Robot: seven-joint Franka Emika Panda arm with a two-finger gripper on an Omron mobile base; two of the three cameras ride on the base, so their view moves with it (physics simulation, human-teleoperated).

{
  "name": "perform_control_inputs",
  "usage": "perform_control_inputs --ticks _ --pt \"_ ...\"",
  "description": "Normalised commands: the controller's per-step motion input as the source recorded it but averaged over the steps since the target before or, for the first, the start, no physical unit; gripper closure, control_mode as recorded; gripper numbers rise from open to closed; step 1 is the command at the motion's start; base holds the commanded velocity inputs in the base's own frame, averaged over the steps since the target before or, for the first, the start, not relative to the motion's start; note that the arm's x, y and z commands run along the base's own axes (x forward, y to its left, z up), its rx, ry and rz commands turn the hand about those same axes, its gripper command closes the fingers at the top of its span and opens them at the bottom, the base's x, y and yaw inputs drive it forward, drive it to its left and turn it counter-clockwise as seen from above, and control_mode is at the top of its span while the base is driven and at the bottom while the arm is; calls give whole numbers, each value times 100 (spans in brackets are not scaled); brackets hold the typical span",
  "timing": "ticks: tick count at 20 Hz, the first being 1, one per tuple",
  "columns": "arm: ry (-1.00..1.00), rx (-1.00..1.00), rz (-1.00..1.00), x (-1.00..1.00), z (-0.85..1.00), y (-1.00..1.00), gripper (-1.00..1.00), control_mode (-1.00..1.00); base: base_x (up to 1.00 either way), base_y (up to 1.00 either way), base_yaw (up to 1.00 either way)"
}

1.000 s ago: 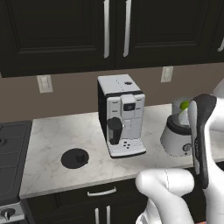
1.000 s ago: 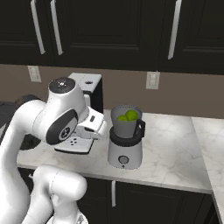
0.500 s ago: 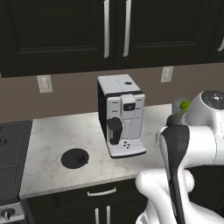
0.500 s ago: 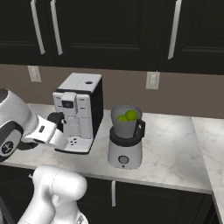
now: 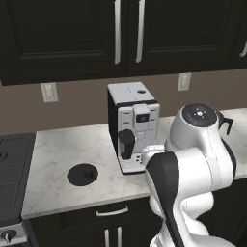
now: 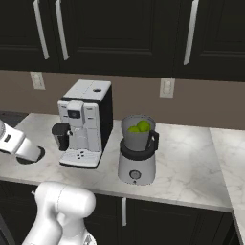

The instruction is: Grab the limes from the fridge, place them in the blender, close the lid, and turn on the blender to create a marinade.

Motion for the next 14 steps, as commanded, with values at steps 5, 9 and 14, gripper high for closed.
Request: perform_control_inputs --ticks 5,9,14 --pt "0 2 0 0 -5 67 -100 -100 0 0 0" --pt "0 5 0 9 -22 59 -100 -100 0 0 0" --pt "1 6 0 14 -27 44 -100 -100 0 0 0"
